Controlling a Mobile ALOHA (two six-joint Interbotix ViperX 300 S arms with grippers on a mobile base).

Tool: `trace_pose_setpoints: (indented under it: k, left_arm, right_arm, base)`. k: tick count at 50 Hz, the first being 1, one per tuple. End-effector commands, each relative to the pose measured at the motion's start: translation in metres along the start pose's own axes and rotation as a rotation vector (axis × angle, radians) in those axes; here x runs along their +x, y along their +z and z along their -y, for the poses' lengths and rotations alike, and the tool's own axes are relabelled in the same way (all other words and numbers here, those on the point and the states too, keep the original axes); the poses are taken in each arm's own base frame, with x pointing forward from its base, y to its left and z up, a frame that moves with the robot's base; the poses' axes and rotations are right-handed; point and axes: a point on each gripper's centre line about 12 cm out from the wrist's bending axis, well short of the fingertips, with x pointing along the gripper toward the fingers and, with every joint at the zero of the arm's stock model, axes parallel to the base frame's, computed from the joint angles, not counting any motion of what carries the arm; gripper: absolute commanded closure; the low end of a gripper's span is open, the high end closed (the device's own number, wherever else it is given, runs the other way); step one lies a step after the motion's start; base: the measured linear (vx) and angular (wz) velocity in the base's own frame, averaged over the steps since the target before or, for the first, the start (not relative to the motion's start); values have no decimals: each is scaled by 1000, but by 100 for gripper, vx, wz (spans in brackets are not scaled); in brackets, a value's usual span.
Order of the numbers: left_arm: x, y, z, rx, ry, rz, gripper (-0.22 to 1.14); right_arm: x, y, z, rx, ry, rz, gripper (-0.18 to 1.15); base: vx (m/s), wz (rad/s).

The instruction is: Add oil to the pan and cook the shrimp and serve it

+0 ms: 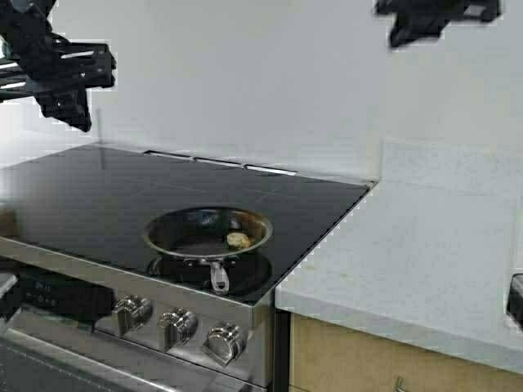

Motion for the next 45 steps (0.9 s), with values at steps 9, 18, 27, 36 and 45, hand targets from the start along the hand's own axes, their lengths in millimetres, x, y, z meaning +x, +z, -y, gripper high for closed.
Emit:
trace_pose_setpoints:
  k: [9,18,27,36,45]
  left_arm:
    - [-4,13,4,-10,-30,58,89]
    - [-6,16,15,4,-130,143,75]
    - [-6,11,29,30,-267,224,-2]
    - [10,-11,29,-134,-325,183,-7]
    - [38,-62,27,-323,-384,68,-9]
  right_arm:
    - [16,-26,-30,-46,72,-34,91]
    - [24,-32,-35,-48,79,-56,91]
    - [24,-32,-35,-50,79,-55,91]
    - [25,-29,-35,-48,80,-49,91]
    - [25,-26,-36,-47,82,-46,91]
  base:
    - [0,0]
    - [0,0]
    - [0,0]
    - [0,0]
    - [0,0]
